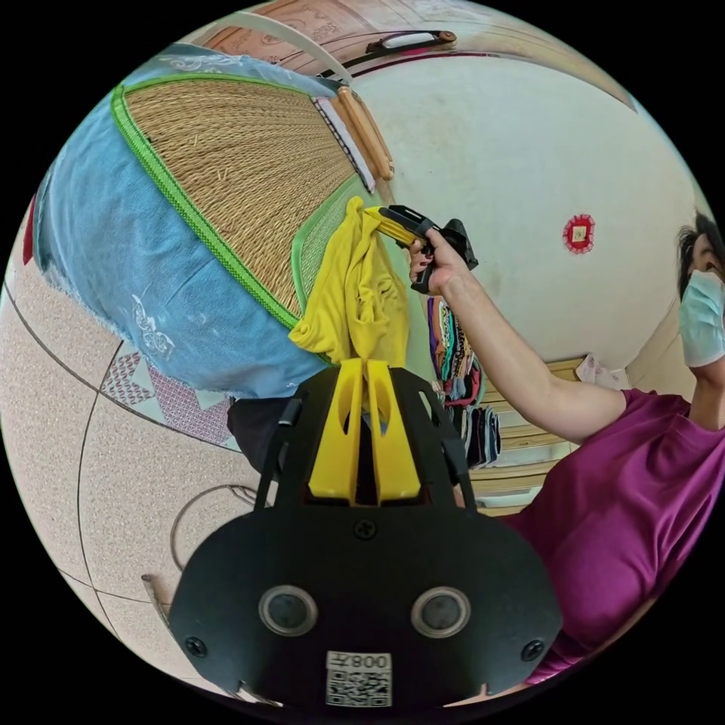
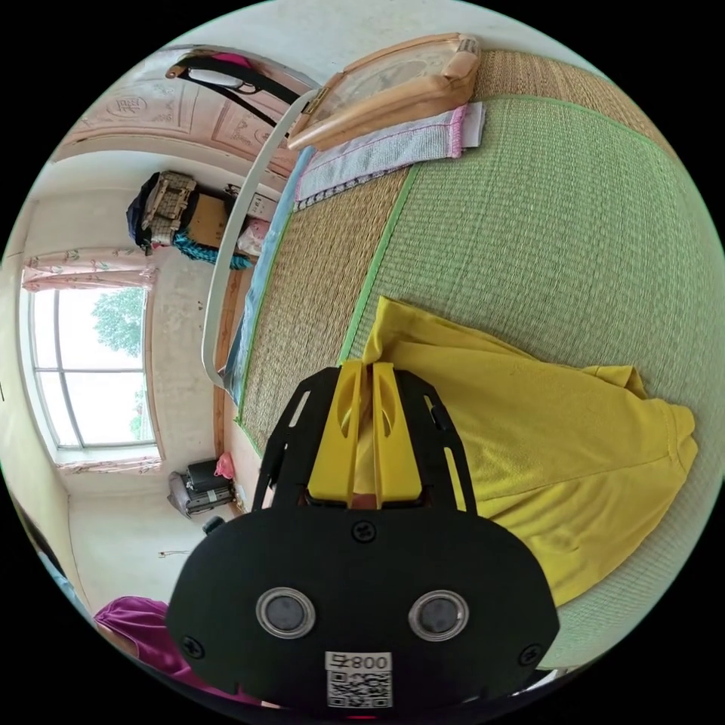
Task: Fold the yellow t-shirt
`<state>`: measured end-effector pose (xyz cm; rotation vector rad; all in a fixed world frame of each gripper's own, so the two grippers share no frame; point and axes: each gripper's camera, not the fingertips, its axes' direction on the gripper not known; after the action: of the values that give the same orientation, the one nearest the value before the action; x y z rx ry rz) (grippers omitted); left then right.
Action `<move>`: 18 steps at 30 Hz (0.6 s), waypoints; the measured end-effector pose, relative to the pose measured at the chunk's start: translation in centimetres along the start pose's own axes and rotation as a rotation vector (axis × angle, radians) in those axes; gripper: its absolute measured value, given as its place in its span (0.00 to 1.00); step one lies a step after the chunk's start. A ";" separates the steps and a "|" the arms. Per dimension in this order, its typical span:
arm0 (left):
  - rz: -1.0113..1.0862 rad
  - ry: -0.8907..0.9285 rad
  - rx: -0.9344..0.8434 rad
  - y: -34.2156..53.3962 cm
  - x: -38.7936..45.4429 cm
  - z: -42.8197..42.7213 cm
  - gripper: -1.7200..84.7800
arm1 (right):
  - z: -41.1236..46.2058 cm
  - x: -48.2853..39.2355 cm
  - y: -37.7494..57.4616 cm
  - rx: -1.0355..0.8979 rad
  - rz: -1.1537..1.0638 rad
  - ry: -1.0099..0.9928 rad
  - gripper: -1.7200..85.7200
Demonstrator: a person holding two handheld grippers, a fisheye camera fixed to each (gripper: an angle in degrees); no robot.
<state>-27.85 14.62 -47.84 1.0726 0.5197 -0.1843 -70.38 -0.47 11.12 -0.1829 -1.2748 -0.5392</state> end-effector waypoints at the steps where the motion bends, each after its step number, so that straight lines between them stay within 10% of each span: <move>1: 0.013 -0.007 0.007 0.1 0.4 -0.4 0.03 | 0.3 -0.1 -0.1 -0.008 -0.001 0.004 0.05; 18: 0.130 -0.119 0.000 -0.5 3.4 -0.7 0.02 | -0.2 -3.1 0.8 -0.021 -0.151 -0.017 0.07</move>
<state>-25.30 15.36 -50.13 1.0851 0.3420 -0.1325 -70.42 1.07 8.28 -0.1097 -1.3062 -0.6815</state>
